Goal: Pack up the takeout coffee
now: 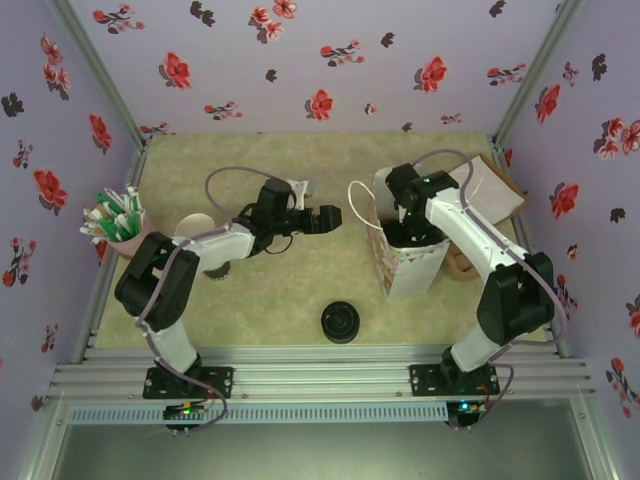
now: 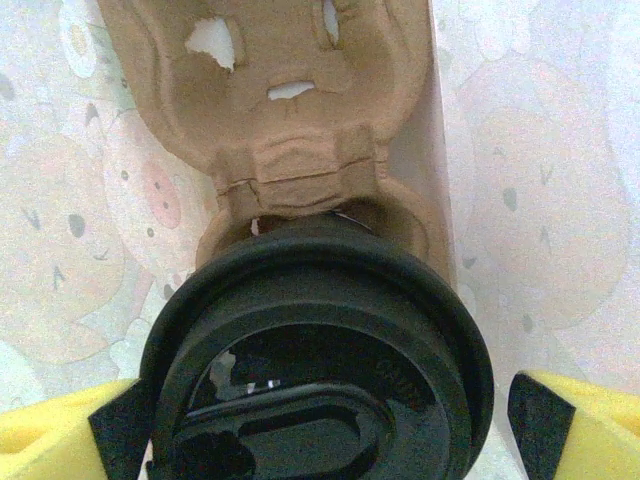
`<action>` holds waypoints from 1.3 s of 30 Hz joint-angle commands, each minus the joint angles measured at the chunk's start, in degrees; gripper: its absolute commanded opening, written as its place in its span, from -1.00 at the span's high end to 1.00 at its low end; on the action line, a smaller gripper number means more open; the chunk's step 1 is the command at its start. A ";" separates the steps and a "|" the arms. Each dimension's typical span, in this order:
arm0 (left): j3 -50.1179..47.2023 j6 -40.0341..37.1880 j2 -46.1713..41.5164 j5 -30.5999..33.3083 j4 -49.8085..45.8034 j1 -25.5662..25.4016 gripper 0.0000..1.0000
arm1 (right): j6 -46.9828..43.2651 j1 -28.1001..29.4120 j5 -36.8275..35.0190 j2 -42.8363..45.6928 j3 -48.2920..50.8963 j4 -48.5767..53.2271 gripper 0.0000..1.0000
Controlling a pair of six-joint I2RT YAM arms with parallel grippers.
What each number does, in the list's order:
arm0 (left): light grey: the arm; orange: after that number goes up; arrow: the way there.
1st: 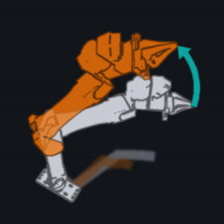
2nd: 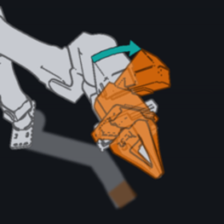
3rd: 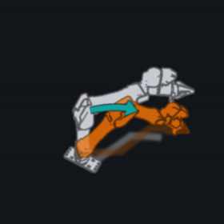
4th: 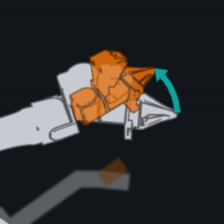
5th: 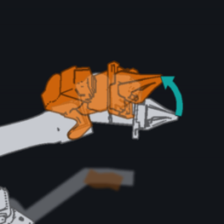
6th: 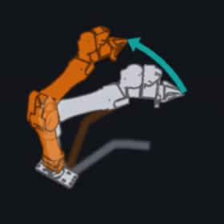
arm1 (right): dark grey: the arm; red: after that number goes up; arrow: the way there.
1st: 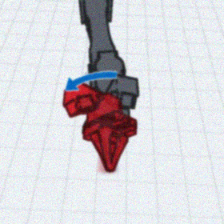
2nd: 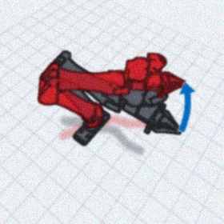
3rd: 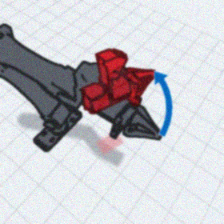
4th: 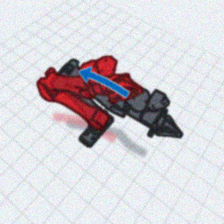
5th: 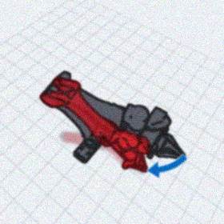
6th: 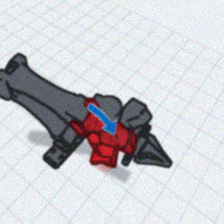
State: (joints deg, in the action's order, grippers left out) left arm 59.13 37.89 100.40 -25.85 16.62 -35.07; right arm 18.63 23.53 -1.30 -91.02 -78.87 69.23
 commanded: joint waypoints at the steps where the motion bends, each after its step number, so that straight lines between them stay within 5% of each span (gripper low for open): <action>1: -0.77 -1.40 -2.83 0.71 -0.45 0.30 -0.98 | 1.20 0.20 -1.51 2.76 -2.42 3.29 -0.89; 39: 2.91 -6.27 -20.21 6.86 -17.37 0.33 -0.99 | 3.86 0.27 -3.96 17.07 -12.18 2.75 -0.97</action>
State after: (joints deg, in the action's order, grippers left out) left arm 59.44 34.54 83.44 -21.02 2.35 -35.07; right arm 21.45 23.57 -3.68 -76.49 -88.73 71.85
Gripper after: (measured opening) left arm 0.993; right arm 0.985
